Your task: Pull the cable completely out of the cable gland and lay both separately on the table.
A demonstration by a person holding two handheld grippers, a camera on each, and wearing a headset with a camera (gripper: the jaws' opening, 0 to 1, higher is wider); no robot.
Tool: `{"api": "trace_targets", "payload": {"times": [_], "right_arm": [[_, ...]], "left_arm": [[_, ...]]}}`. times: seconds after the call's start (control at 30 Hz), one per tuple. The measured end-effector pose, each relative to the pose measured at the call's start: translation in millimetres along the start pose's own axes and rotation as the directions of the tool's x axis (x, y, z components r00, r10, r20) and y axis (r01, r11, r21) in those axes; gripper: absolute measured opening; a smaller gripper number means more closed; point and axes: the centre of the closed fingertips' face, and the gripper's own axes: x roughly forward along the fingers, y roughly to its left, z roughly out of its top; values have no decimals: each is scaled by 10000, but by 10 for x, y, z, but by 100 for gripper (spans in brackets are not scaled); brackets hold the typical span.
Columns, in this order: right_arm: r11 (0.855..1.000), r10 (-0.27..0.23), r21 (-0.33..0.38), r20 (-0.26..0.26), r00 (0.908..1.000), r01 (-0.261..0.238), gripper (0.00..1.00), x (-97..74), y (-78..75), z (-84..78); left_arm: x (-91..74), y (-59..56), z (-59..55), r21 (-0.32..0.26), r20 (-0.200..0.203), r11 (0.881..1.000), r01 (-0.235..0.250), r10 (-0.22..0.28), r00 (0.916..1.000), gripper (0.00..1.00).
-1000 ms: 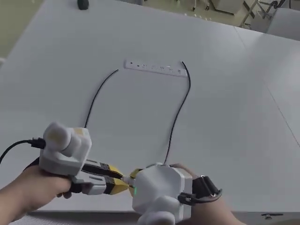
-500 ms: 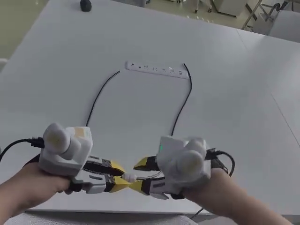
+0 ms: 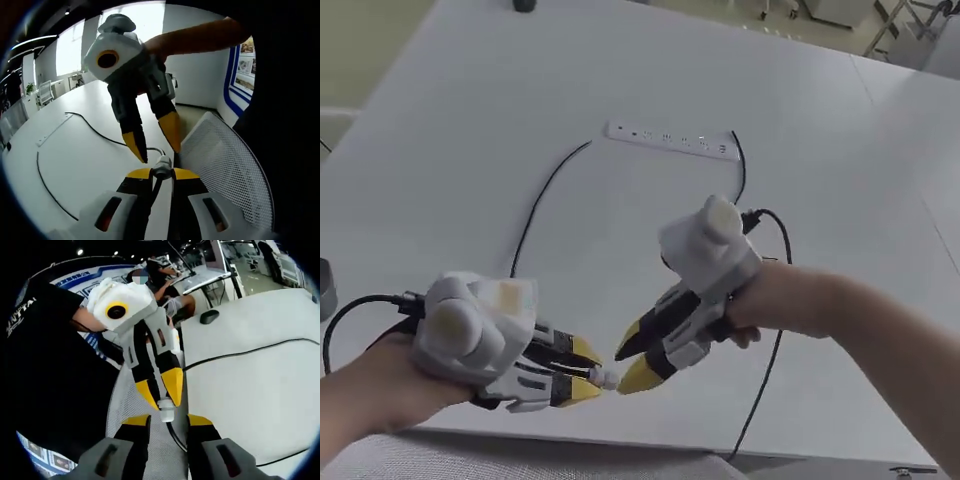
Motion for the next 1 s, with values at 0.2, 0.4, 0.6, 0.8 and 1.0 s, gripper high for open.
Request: {"api": "trace_targets", "payload": {"times": [0.2, 0.4, 0.6, 0.8, 1.0], "right_arm": [[9910, 1266, 458, -123, 9919, -1259, 18, 23, -17, -4], [9583, 2484, 1320, 530, 9672, -2533, 15, -33, -8, 36], [9399, 3069, 1505, 215, 9515, -3066, 17, 6, 51, -14], [9305, 3251, 1723, 178, 9455, -3232, 15, 61, 16, -26], [9093, 3698, 2046, 18, 9291, -3623, 9, 81, 84, -70]], "left_arm": [[-3, -14, -22, 315, -177, 9995, -11, 16, 9998, 15], [19, -62, 6, 780, -255, 9969, 84, -65, 9997, 15], [17, -36, -16, 919, -338, 9957, 79, -48, 9994, 15], [25, -33, 3, 1021, -300, 9946, 165, -135, 9995, 15], [46, -44, 23, 1191, -357, 9926, 249, -208, 9991, 15]]}}
